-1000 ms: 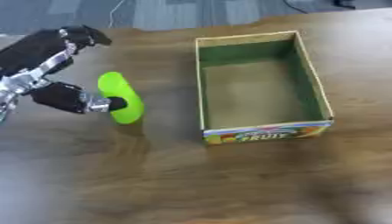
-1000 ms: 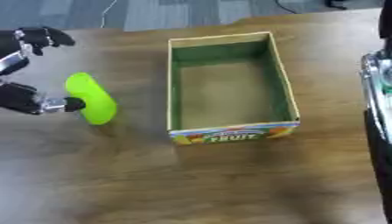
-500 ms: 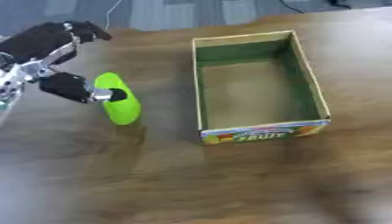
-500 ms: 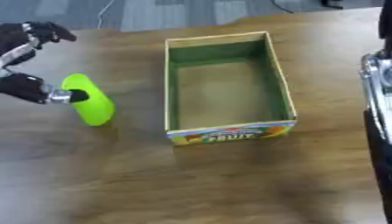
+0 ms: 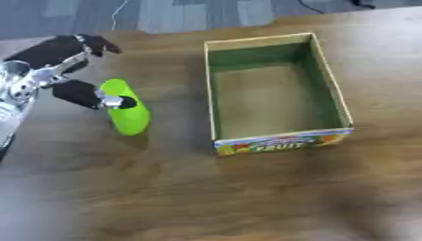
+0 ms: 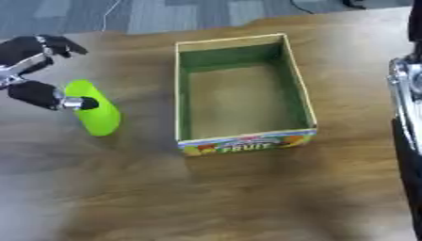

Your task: Pick up objects on the table and place them in the box.

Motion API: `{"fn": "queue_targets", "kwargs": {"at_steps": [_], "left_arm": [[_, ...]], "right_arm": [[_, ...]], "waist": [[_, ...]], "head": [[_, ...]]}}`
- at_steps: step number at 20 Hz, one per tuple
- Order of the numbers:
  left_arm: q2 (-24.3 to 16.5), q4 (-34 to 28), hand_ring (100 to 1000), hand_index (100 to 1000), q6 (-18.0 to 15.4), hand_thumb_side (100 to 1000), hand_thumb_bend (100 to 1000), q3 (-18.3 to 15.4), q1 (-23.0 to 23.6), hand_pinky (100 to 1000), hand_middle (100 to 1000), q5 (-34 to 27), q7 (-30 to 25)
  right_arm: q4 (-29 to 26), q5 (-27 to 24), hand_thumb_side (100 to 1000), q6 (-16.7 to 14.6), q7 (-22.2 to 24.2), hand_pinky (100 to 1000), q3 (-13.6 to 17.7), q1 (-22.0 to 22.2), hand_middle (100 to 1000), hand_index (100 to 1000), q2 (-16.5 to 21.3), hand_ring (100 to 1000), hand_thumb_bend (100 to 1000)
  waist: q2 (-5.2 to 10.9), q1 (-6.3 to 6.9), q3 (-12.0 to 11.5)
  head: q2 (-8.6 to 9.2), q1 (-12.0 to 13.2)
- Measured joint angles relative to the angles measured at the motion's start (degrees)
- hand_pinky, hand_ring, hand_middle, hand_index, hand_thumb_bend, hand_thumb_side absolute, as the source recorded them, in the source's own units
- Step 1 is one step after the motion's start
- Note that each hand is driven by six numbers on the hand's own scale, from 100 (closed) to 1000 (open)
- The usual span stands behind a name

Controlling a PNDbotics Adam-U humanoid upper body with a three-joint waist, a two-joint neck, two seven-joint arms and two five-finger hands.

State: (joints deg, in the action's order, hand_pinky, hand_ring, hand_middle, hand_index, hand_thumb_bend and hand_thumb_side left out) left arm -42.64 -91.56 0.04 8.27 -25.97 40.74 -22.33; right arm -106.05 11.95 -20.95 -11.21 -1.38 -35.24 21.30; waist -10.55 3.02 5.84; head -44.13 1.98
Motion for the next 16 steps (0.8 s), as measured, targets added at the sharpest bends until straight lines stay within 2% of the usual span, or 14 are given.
{"fn": "queue_targets", "kwargs": {"at_steps": [16], "left_arm": [[2.6, 8.1, 803, 896, -2.1, 714, 1000, 1.7, -2.1, 655, 821, 0.0, -1.2]], "right_arm": [[0.0, 0.2, 914, 0.0, 0.0, 100, 0.0, -0.1, 592, 659, 0.0, 525, 100]], "waist": [[-0.9, -0.1, 0.4]], "head": [[0.0, 1.4]]}}
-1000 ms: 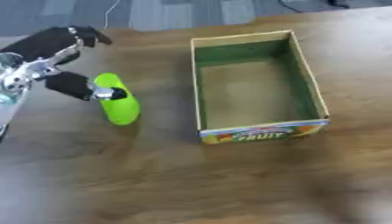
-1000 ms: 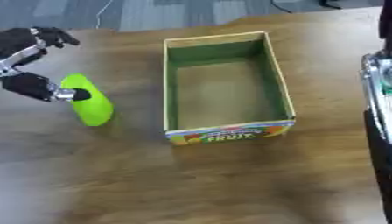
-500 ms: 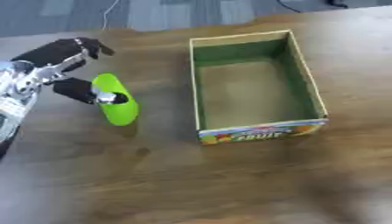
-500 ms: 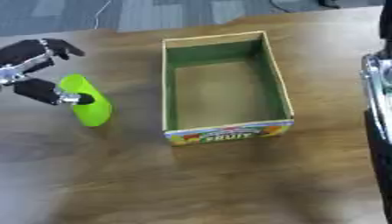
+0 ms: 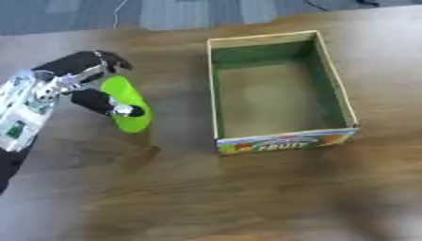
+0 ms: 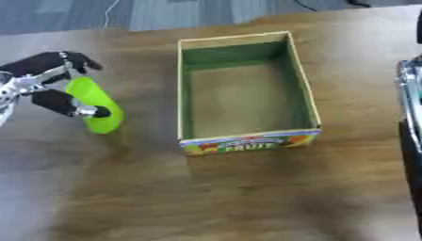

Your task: Pick up objects on the table and place them in the box.

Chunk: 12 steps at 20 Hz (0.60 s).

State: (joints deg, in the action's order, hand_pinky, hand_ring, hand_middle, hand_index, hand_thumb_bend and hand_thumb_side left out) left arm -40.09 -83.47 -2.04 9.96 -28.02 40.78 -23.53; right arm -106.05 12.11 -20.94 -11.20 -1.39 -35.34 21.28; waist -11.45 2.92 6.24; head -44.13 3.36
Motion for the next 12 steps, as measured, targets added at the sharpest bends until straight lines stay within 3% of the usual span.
{"fn": "queue_targets", "kwargs": {"at_steps": [12], "left_arm": [[1.6, 5.4, 794, 888, -1.4, 700, 1000, 0.0, -2.8, 654, 810, 1.6, 1.8]], "right_arm": [[0.0, 0.0, 914, 0.0, 0.4, 100, -0.3, -0.5, 592, 659, 0.0, 526, 100]], "waist": [[-0.31, -0.07, 0.7]], "head": [[0.0, 0.7]]}}
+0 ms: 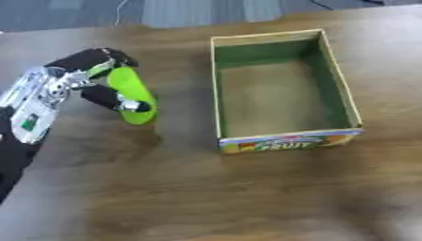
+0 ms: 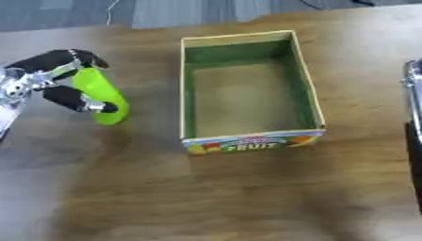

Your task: Pick up objects on the table and place them in the box.

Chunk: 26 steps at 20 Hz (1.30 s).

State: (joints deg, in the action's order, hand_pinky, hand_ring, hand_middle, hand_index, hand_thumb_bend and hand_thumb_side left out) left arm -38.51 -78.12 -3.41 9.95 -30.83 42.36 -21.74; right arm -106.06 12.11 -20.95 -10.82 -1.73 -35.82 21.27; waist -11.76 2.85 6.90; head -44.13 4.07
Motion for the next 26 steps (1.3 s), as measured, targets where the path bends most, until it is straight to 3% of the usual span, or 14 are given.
{"fn": "queue_targets", "kwargs": {"at_steps": [2, 4, 5, 6, 7, 9, 10, 11, 13, 14, 16, 20, 26], "left_arm": [[0.4, 0.9, 787, 880, -0.3, 691, 1000, 0.0, -0.6, 650, 795, 0.6, 0.3], [0.8, 1.7, 681, 758, -0.7, 656, 1000, 0.0, -1.0, 565, 676, 1.3, 0.7], [0.9, 2.0, 505, 603, -0.8, 596, 864, 0.0, -1.0, 373, 505, 1.6, 1.0], [0.9, 2.2, 571, 657, -0.9, 635, 988, 0.0, -1.0, 461, 568, 1.8, 1.4], [1.0, 2.4, 396, 472, -0.9, 530, 663, 0.0, -1.0, 210, 411, 1.9, 2.0], [1.4, 2.5, 341, 419, -0.9, 508, 600, 0.0, -1.0, 140, 366, 2.0, 3.6], [1.4, 2.7, 352, 431, -0.9, 513, 617, 0.0, -1.0, 151, 375, 2.0, 4.4], [1.4, 2.8, 290, 350, -0.8, 491, 439, 0.0, -1.0, 100, 314, 2.0, 5.2], [1.5, 3.1, 236, 290, -0.7, 480, 302, 0.0, -1.0, 100, 255, 2.0, 7.0], [1.6, 3.2, 229, 283, -0.6, 479, 291, 0.0, -1.0, 100, 248, 1.9, 7.9], [1.8, 3.3, 159, 231, -0.5, 463, 171, 0.0, -0.9, 100, 197, 1.6, 10.3], [1.8, 3.7, 148, 223, -0.2, 447, 160, 0.0, -0.9, 100, 187, 0.5, 14.0], [1.8, 3.8, 151, 218, 0.0, 438, 220, 0.0, -0.3, 100, 184, -2.5, 16.6]], "right_arm": [[0.0, 0.0, 913, 0.0, 0.1, 100, 0.0, 0.0, 592, 659, 0.0, 525, 100], [0.0, 0.0, 913, 0.0, 0.1, 100, 0.0, 0.0, 592, 659, 0.0, 525, 100], [0.0, 0.0, 913, 0.0, 0.1, 100, 0.0, 0.0, 592, 659, 0.0, 525, 100], [0.0, 0.0, 913, 0.0, 0.1, 100, 0.0, 0.0, 592, 659, 0.0, 525, 100], [0.0, 0.0, 913, 0.0, 0.1, 100, 0.0, 0.0, 592, 659, 0.0, 526, 100], [0.0, 0.0, 912, 0.0, 0.1, 100, 0.0, 0.0, 592, 659, 0.0, 526, 100], [0.0, 0.0, 912, 0.0, 0.1, 100, 0.0, 0.0, 592, 659, 0.0, 526, 100], [0.0, 0.0, 912, 0.0, 0.1, 100, 0.0, 0.0, 592, 659, 0.0, 526, 100], [0.0, 0.0, 912, 0.0, 0.1, 100, 0.0, 0.0, 592, 659, 0.0, 526, 100], [0.0, 0.0, 912, 0.0, 0.1, 100, 0.0, 0.0, 592, 659, 0.0, 526, 100], [0.0, 0.0, 912, 0.0, 0.0, 100, 0.0, 0.0, 592, 659, 0.0, 526, 100], [0.0, 0.0, 911, 0.0, 0.0, 100, 0.0, 0.0, 592, 659, 0.0, 526, 100], [0.0, 0.0, 911, 0.0, 0.0, 100, 0.0, 0.0, 592, 659, 0.0, 526, 100]], "waist": [[-0.02, 0.03, 0.1], [-0.12, 0.06, 0.2], [-0.2, 0.11, 0.3], [-0.25, 0.17, 0.4], [-0.26, 0.19, 0.4], [-0.26, 0.19, 0.4], [-0.26, 0.21, 0.4], [-0.26, 0.22, 0.4], [-0.26, 0.22, 0.4], [-0.26, 0.22, 0.4], [-0.26, 0.22, 0.4], [-0.26, 0.22, 0.4], [-0.26, 0.17, 0.4]], "head": [[0.0, 0.0], [0.0, 0.0], [0.0, 0.0], [0.0, 0.0], [0.0, 0.0], [0.0, 0.0], [0.0, 0.0], [0.0, 0.0], [0.0, 0.0], [0.0, 0.0], [0.0, 0.0], [0.0, 0.0], [0.0, 0.0]]}}
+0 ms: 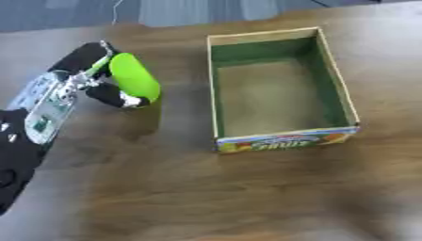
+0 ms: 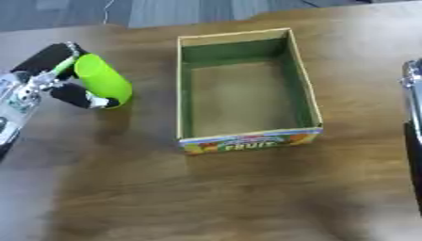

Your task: Pick up objects on the table and place them in the box.

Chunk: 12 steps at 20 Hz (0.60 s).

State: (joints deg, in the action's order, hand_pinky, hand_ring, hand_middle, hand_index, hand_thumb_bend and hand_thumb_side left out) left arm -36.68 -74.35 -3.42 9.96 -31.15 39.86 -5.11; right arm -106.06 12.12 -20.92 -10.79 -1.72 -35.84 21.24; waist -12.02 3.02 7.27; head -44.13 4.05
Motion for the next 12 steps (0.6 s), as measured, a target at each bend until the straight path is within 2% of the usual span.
{"fn": "queue_targets", "kwargs": {"at_steps": [5, 12], "left_arm": [[0.0, -2.4, 151, 212, -0.1, 427, 231, -0.2, 1.0, 100, 181, -7.1, 1.4], [-0.4, -10.3, 152, 221, 0.5, 420, 232, -0.4, 1.1, 100, 182, -21.3, 2.5]], "right_arm": [[0.0, 0.0, 912, 0.0, 0.0, 100, 0.0, 0.0, 592, 659, 0.0, 526, 100], [0.0, 0.0, 911, 0.1, -0.1, 100, 0.0, 0.0, 592, 660, 0.0, 527, 100]], "waist": [[0.0, -0.05, 0.0], [0.09, -0.16, 0.2]], "head": [[0.0, 0.0], [0.0, -0.1]]}}
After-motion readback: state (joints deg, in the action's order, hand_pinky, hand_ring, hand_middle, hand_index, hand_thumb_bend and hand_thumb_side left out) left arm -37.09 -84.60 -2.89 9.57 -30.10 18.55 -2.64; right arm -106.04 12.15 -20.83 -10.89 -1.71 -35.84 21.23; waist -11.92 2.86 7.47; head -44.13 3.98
